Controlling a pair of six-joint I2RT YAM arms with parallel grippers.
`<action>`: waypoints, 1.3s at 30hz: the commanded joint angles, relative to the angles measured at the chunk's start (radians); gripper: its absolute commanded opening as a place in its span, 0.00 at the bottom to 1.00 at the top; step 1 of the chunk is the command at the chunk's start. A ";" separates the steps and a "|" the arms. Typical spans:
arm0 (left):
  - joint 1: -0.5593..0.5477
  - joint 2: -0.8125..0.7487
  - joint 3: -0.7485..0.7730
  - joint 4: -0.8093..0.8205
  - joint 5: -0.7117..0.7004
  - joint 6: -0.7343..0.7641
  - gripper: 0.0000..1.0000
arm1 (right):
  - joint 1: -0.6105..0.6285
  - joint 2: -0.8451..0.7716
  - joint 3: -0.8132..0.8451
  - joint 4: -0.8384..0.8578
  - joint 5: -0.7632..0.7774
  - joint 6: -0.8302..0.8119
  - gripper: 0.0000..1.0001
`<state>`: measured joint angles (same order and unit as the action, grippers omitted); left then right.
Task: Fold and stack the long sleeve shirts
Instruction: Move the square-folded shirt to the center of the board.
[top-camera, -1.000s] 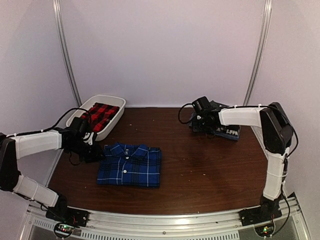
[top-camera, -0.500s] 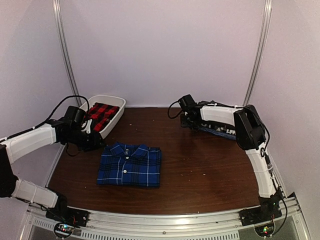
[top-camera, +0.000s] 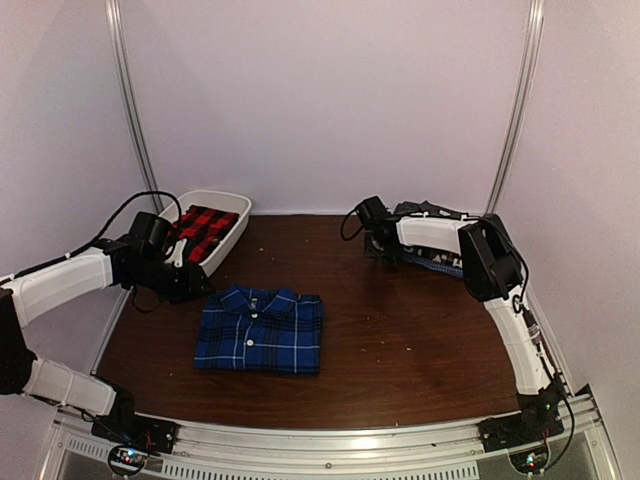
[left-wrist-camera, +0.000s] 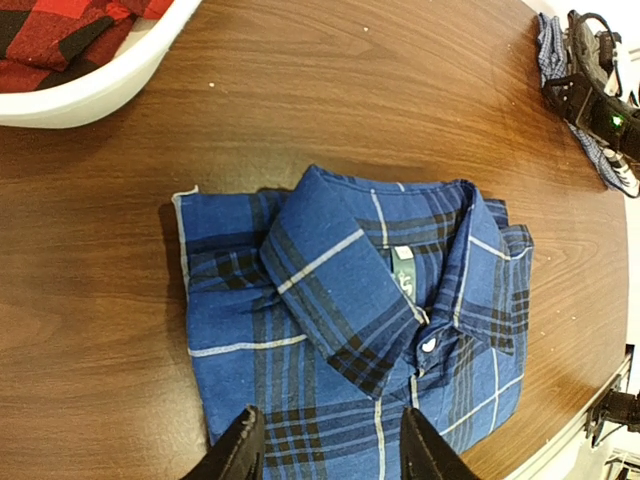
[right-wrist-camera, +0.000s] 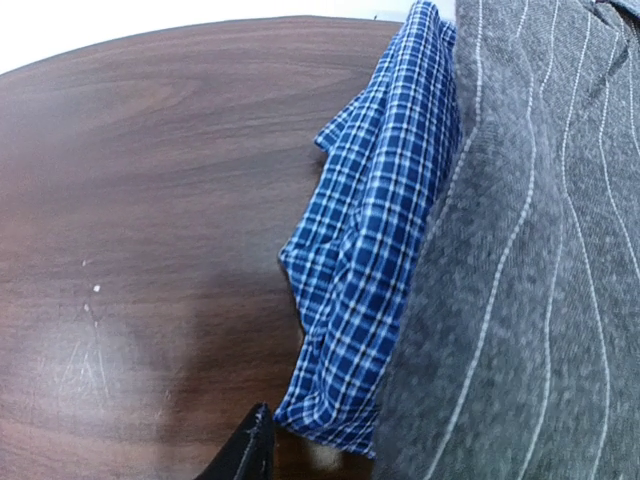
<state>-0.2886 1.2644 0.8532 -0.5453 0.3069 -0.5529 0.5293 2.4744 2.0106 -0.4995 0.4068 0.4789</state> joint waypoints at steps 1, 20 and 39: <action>0.006 0.010 0.008 0.051 0.028 0.025 0.47 | -0.044 0.059 0.076 -0.002 0.007 0.027 0.39; 0.006 0.021 -0.037 0.136 0.097 0.002 0.44 | -0.004 -0.218 -0.357 0.001 -0.214 0.037 0.00; 0.003 -0.114 -0.239 0.224 0.071 -0.102 0.44 | 0.405 -0.531 -0.818 0.213 -0.394 0.347 0.00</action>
<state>-0.2890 1.1885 0.6476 -0.3763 0.3988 -0.6235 0.8730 1.9602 1.2175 -0.3210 0.0971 0.7162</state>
